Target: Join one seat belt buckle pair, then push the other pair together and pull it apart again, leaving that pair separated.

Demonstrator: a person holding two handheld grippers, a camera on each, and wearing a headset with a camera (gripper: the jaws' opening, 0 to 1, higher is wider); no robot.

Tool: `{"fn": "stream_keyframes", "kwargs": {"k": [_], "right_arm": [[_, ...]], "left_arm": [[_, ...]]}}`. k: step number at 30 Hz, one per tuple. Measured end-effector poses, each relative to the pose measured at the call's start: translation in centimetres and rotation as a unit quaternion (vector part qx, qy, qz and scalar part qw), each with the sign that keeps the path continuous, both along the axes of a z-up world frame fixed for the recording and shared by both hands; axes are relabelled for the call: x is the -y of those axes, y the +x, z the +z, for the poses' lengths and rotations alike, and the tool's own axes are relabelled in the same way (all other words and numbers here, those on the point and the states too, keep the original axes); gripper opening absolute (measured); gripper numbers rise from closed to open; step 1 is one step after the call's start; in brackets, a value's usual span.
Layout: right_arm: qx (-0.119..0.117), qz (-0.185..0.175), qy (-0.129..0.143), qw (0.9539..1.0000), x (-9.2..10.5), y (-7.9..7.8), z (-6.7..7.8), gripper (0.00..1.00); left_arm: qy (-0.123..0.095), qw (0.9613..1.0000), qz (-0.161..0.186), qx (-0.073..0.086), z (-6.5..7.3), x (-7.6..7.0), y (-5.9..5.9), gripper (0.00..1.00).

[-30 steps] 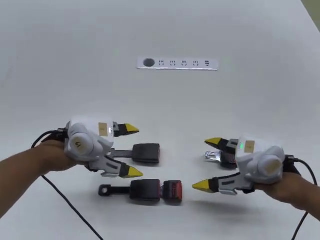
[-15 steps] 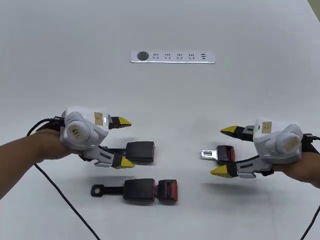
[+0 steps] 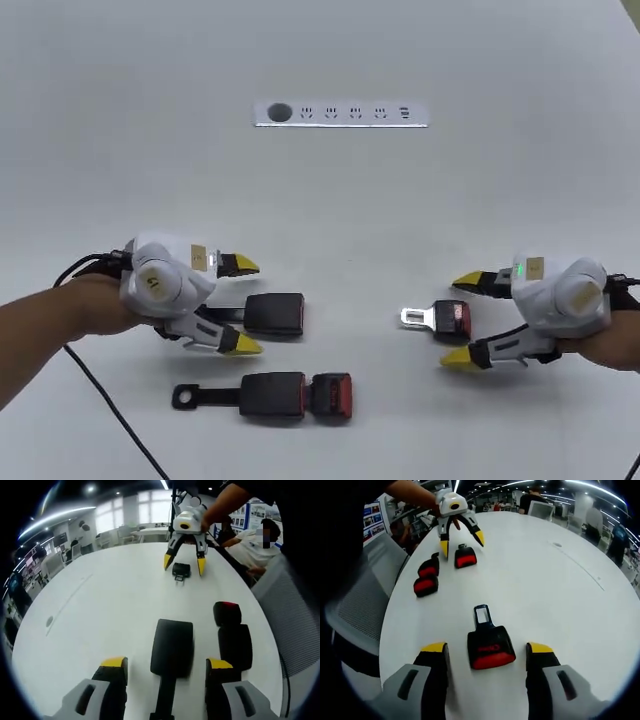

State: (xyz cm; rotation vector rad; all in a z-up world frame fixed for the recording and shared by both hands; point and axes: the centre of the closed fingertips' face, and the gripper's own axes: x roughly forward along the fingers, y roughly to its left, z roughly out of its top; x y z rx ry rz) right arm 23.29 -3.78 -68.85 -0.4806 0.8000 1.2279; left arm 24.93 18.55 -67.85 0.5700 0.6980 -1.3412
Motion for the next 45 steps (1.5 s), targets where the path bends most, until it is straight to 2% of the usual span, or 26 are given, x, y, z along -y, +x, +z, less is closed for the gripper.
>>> {"fn": "stream_keyframes", "kwargs": {"k": [1, 3, 6, 8, 9, 10, 11, 14, 17, 19, 21, 24, 29, 33, 38, 45], "right_arm": [[0.008, 0.014, 0.012, 0.9998, -0.5, 0.2, 0.4, 0.61], [0.002, 0.001, 0.010, 0.9999, -0.2, 0.7, 0.7, 0.59], [0.006, 0.000, 0.010, 0.9999, -0.2, 1.0, 0.9, 0.55], [0.010, 0.002, 0.008, 0.9999, 0.1, 1.1, 0.8, 0.52], [0.015, 0.002, 0.006, 0.9999, 0.2, 1.3, 0.8, 0.50], [0.016, 0.003, 0.006, 0.9999, 0.2, 1.2, 0.8, 0.49], [0.016, 0.005, 0.006, 0.9998, 0.2, 1.1, 0.9, 0.48], [0.019, 0.010, 0.002, 0.9998, 0.3, 1.0, 0.9, 0.45], [0.028, 0.017, -0.004, 0.9995, 0.5, 1.3, 0.7, 0.40], [0.029, 0.019, -0.003, 0.9994, 0.5, 1.4, 0.7, 0.36], [0.033, 0.024, -0.007, 0.9991, 0.5, 1.4, 0.5, 0.36], [0.034, 0.029, -0.006, 0.9990, 0.7, 1.5, 0.2, 0.36], [0.033, 0.030, -0.013, 0.9989, 0.6, 1.4, 0.0, 0.35], [0.032, 0.030, -0.017, 0.9989, 0.4, 1.2, 0.0, 0.35], [0.035, 0.035, -0.014, 0.9987, -0.7, 1.2, 0.1, 0.35], [0.037, 0.050, -0.005, 0.9981, -3.7, 1.3, -0.5, 0.35]], "left_arm": [[0.000, 1.0000, 0.000, -0.001, 0.0, 0.0, 0.0, 0.64], [0.001, 1.0000, -0.001, -0.002, -0.1, 0.0, -0.1, 0.63], [0.008, 0.9999, -0.010, -0.001, -0.5, 0.0, -0.4, 0.60], [0.024, 0.9994, -0.022, 0.007, -1.0, -0.4, -0.5, 0.56], [0.047, 0.9981, -0.034, 0.023, -1.4, -1.0, -0.3, 0.54], [0.001, 0.9995, -0.030, 0.014, -0.6, 0.4, -0.5, 0.53], [0.018, 0.9996, -0.022, 0.010, -1.0, -0.5, -0.3, 0.53], [0.019, 0.9994, -0.027, 0.008, -1.3, -0.8, -0.2, 0.52], [0.019, 0.9990, -0.041, 0.007, -1.3, -0.4, -0.5, 0.46], [0.019, 0.9991, -0.037, 0.004, -1.5, -0.3, -0.4, 0.41], [0.022, 0.9990, -0.039, 0.005, -1.5, -0.2, -0.3, 0.33], [0.025, 0.9988, -0.042, 0.005, -1.3, 0.0, -0.6, 0.33], [0.018, 0.9992, -0.037, 0.000, -1.2, 0.0, -0.3, 0.32], [0.021, 0.9991, -0.038, 0.001, -1.1, 0.2, -0.3, 0.32], [0.022, 0.9990, -0.039, 0.000, -1.1, 0.1, -0.1, 0.32], [0.024, 0.9992, -0.033, -0.001, -1.2, 0.1, -0.1, 0.32]]}}
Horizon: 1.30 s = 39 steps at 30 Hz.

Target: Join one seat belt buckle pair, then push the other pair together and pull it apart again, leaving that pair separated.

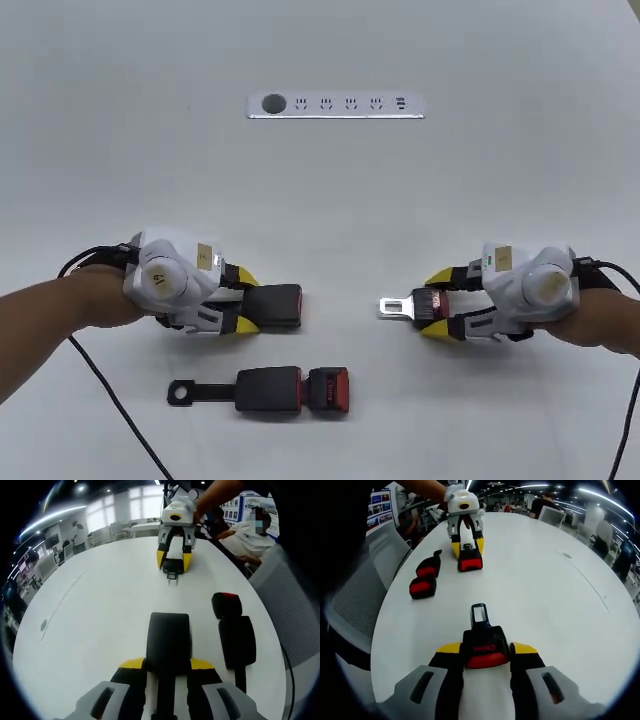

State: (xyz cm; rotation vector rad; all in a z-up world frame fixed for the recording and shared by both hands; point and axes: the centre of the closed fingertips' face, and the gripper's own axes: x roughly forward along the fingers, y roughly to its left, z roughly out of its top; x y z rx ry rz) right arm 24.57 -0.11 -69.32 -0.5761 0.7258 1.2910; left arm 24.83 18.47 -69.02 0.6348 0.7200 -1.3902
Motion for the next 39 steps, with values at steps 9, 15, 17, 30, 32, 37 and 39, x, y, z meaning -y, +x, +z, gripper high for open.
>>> {"fn": "stream_keyframes", "kwargs": {"k": [9, 15, 17, 30, 32, 37, 39], "right_arm": [[0.000, 0.009, 0.020, 0.9998, -3.1, 0.2, 0.4, 0.35], [0.002, 0.011, 0.028, 0.9995, -4.2, 0.1, 1.0, 0.35], [0.001, 0.014, 0.032, 0.9994, -4.8, 0.0, 1.1, 0.35], [0.000, 0.028, 0.043, 0.9987, -7.0, 0.2, 0.9, 0.35], [-0.001, 0.029, 0.047, 0.9984, -7.6, 0.2, 1.0, 0.35], [-0.004, 0.032, 0.051, 0.9981, -8.7, 0.2, 0.7, 0.35], [-0.002, 0.033, 0.053, 0.9980, -9.0, 0.2, 0.5, 0.35]], "left_arm": [[0.000, 1.0000, 0.003, -0.001, 0.0, -0.1, 0.0, 0.32], [0.003, 1.0000, 0.004, -0.002, 0.0, 0.0, -0.1, 0.32], [0.003, 1.0000, 0.004, -0.003, 0.1, 0.0, -0.1, 0.32], [0.012, 0.9999, 0.005, -0.005, 0.0, -0.1, -0.1, 0.32], [0.013, 0.9999, 0.007, -0.006, 0.0, -0.1, -0.1, 0.32], [0.017, 0.9998, 0.006, -0.006, -0.1, -0.1, -0.1, 0.32], [0.018, 0.9998, 0.007, -0.006, -0.1, -0.1, -0.1, 0.32]]}}
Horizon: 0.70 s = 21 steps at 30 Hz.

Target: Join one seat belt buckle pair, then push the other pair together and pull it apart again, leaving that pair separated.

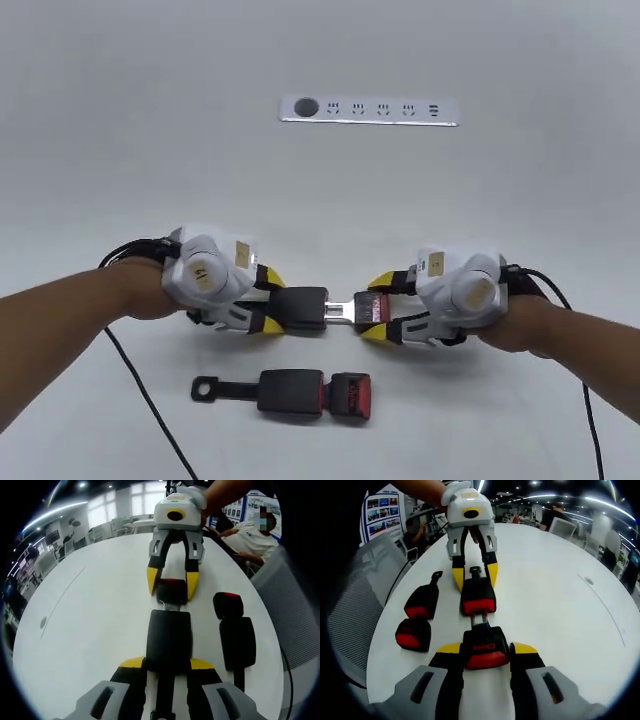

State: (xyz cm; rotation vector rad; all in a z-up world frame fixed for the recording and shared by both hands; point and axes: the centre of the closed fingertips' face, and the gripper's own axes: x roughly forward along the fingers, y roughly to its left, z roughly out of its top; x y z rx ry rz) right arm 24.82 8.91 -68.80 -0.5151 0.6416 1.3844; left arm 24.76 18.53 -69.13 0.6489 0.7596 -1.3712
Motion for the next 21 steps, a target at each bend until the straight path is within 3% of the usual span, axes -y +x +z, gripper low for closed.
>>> {"fn": "stream_keyframes", "kwargs": {"k": [4, 9, 21], "right_arm": [[0.009, 0.007, -0.002, 0.9999, -1.0, 0.0, -0.1, 0.35], [0.001, -0.001, 0.003, 1.0000, -1.3, 0.0, -0.4, 0.35], [-0.001, -0.001, 0.003, 1.0000, -2.4, 0.1, -0.8, 0.34]], "left_arm": [[0.006, 1.0000, -0.003, 0.001, -0.1, 0.1, 0.0, 0.32], [0.003, 0.9999, 0.011, -0.004, -0.2, 0.0, 0.1, 0.32], [0.013, 0.9999, 0.007, -0.005, -0.2, 0.0, 0.0, 0.31]]}}
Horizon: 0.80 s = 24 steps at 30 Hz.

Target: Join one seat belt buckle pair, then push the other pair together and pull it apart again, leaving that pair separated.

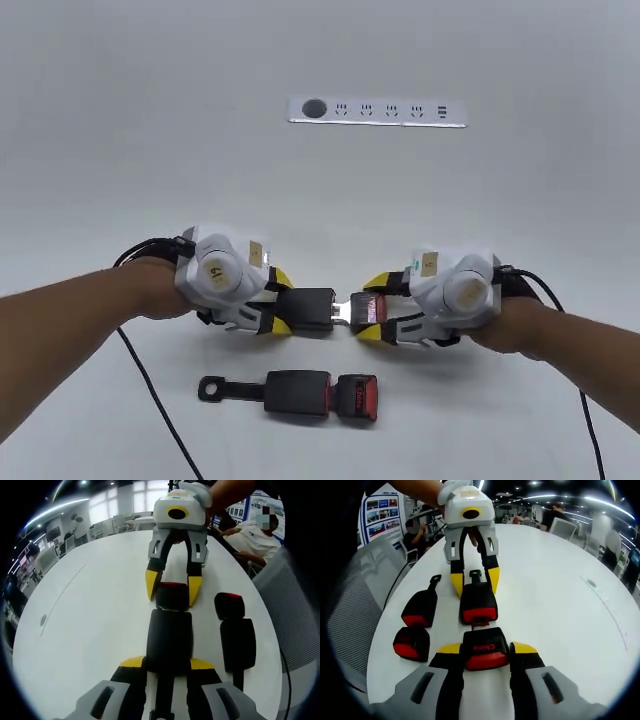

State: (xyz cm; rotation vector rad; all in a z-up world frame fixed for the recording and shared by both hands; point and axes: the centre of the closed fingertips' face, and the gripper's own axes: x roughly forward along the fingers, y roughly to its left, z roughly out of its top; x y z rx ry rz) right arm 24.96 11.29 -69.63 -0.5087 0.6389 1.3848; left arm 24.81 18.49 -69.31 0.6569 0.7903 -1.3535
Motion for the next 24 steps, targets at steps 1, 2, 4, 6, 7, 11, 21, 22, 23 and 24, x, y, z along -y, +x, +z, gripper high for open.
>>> {"fn": "stream_keyframes", "kwargs": {"k": [1, 2, 4, 6, 7, 11, 21, 22, 23, 24], "right_arm": [[-0.003, -0.004, 0.005, 1.0000, -0.47, -0.04, -0.06, 0.34], [0.002, -0.003, 0.003, 1.0000, -0.75, -0.03, 0.00, 0.34], [0.002, -0.005, 0.003, 1.0000, -0.83, 0.04, -0.05, 0.34], [0.001, -0.007, 0.002, 1.0000, -0.81, 0.02, -0.05, 0.34], [0.002, -0.007, -0.001, 1.0000, -0.90, -0.04, -0.07, 0.34], [0.004, -0.010, -0.001, 0.9999, -0.78, 0.17, -0.19, 0.34], [0.013, -0.007, -0.009, 0.9999, -0.77, 0.14, 0.03, 0.35], [0.014, -0.007, -0.010, 0.9998, -0.76, 0.16, 0.04, 0.35], [0.014, -0.006, -0.011, 0.9998, -0.77, 0.15, 0.03, 0.35], [0.015, -0.005, -0.012, 0.9998, -0.77, 0.16, 0.02, 0.35]], "left_arm": [[0.002, 1.0000, 0.002, 0.000, -0.02, -0.01, 0.03, 0.31], [0.002, 1.0000, 0.006, 0.000, -0.02, -0.03, 0.04, 0.31], [0.001, 1.0000, 0.007, -0.001, -0.07, -0.10, 0.08, 0.31], [0.000, 1.0000, 0.007, -0.001, -0.12, -0.19, 0.13, 0.31], [-0.001, 1.0000, 0.006, 0.000, -0.12, -0.21, 0.15, 0.31], [-0.007, 0.9999, 0.009, -0.001, -0.12, -0.25, 0.15, 0.31], [0.006, 1.0000, -0.002, 0.004, 0.01, -0.05, 0.01, 0.31], [0.007, 1.0000, -0.002, 0.004, 0.01, -0.04, 0.00, 0.31], [0.008, 0.9999, -0.003, 0.005, 0.06, 0.01, -0.04, 0.31], [0.010, 0.9999, -0.005, 0.006, 0.09, 0.06, -0.06, 0.31]]}}
